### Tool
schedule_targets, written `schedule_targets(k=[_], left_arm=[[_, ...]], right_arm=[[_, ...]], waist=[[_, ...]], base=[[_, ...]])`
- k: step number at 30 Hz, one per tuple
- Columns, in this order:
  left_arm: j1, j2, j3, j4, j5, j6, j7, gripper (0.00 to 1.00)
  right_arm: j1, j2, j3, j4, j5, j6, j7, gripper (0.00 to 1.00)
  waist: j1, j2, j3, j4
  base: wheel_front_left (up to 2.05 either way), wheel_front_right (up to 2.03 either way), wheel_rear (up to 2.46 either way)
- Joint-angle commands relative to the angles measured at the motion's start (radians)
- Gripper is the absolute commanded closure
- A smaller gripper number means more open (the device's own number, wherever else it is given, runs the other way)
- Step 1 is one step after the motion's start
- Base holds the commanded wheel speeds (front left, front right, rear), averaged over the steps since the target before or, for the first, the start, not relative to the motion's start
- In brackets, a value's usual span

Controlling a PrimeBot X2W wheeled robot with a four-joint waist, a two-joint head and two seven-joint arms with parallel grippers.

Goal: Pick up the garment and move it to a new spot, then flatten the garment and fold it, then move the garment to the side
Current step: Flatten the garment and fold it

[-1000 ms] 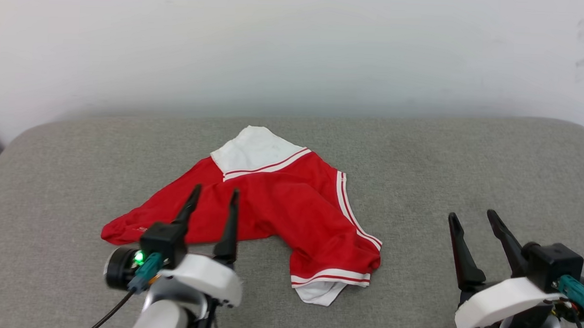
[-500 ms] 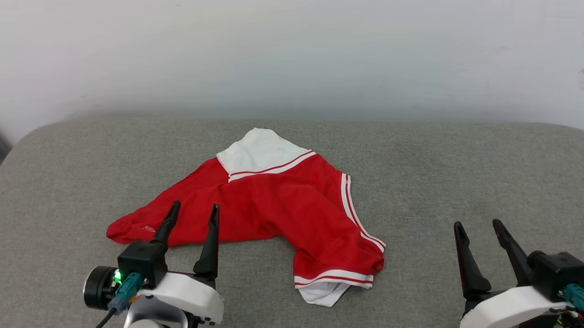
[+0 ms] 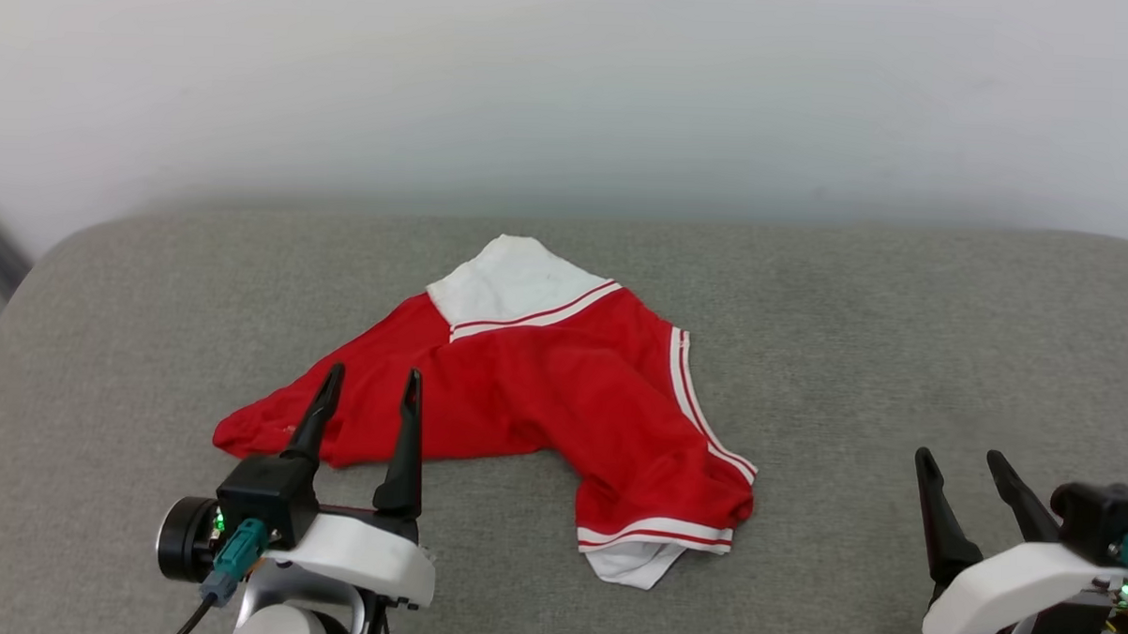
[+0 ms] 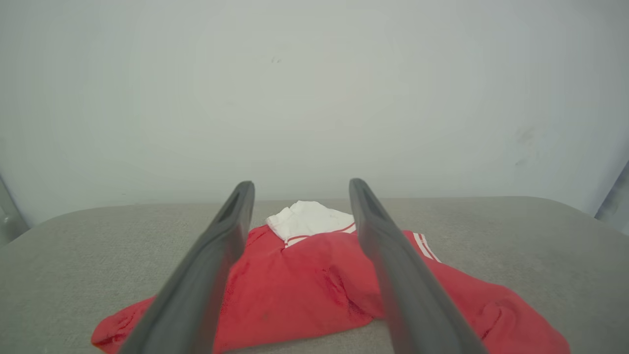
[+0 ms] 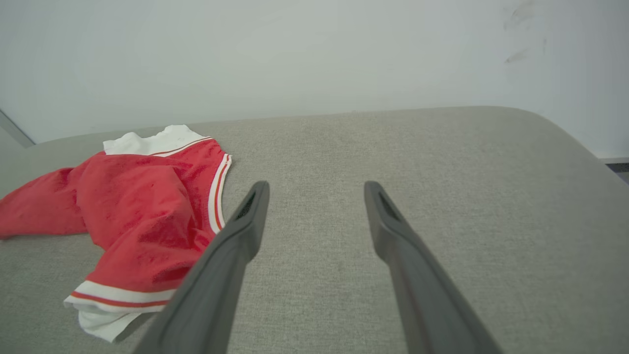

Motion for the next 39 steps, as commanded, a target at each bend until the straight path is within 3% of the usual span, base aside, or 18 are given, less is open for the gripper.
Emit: schedule_targets(k=[1,4,8,17,25,26,27,28,39], left_arm=[[-0.017,-0.005,-0.003,-0.013,0.004,0.004,-0.007,0.0],[-0.034,-0.012,-0.004,-0.024,0.006,0.005,-0.013,0.0],[-0.057,-0.029,-0.011,-0.031,0.011,0.001,-0.026,0.0],[-0.107,-0.061,-0.02,-0.008,0.017,-0.024,-0.044,0.0],[-0.132,-0.095,-0.015,0.007,0.027,-0.043,-0.051,0.0],[-0.132,-0.1,-0.012,0.006,0.028,-0.046,-0.051,0.0],[-0.133,-0.103,-0.011,0.004,0.03,-0.05,-0.051,0.0],[-0.133,-0.107,-0.01,0.003,0.033,-0.052,-0.051,0.0],[-0.13,-0.14,0.008,0.015,0.058,-0.084,-0.051,0.0]], right_arm=[[-0.031,0.002,-0.013,0.017,0.032,0.0,0.028,0.0],[-0.073,0.0,-0.036,0.054,0.069,0.0,0.103,0.0],[-0.15,-0.053,-0.023,0.108,0.114,0.0,0.264,0.0],[-0.283,-0.159,0.119,0.168,0.235,0.0,0.634,0.0],[-0.3,-0.196,0.187,0.224,0.283,0.0,0.831,0.0],[-0.296,-0.193,0.189,0.23,0.294,0.0,0.844,0.08],[-0.297,-0.197,0.194,0.231,0.295,0.0,0.855,0.6],[-0.304,-0.207,0.199,0.228,0.29,0.0,0.857,1.0],[-0.514,-0.282,0.211,0.164,0.274,0.0,0.753,1.0]], waist=[[0.0,-0.0001,0.025,0.025],[0.0,-0.0001,0.06,0.056],[0.0,-0.0001,0.109,0.101],[0.0,-0.0001,0.204,0.191],[0.0,-0.0001,0.249,0.238],[0.0,-0.0001,0.249,0.241],[0.0,-0.0001,0.252,0.244],[0.0,-0.0001,0.254,0.247],[0.0,-0.0001,0.258,0.249]], base=[[0.0,0.0,0.0],[0.0,0.0,0.0],[0.0,0.0,0.0],[0.0,0.0,0.0],[0.0,0.0,0.0],[0.0,0.0,0.0],[0.0,0.0,0.0],[0.0,0.0,0.0],[0.0,0.0,0.0]])
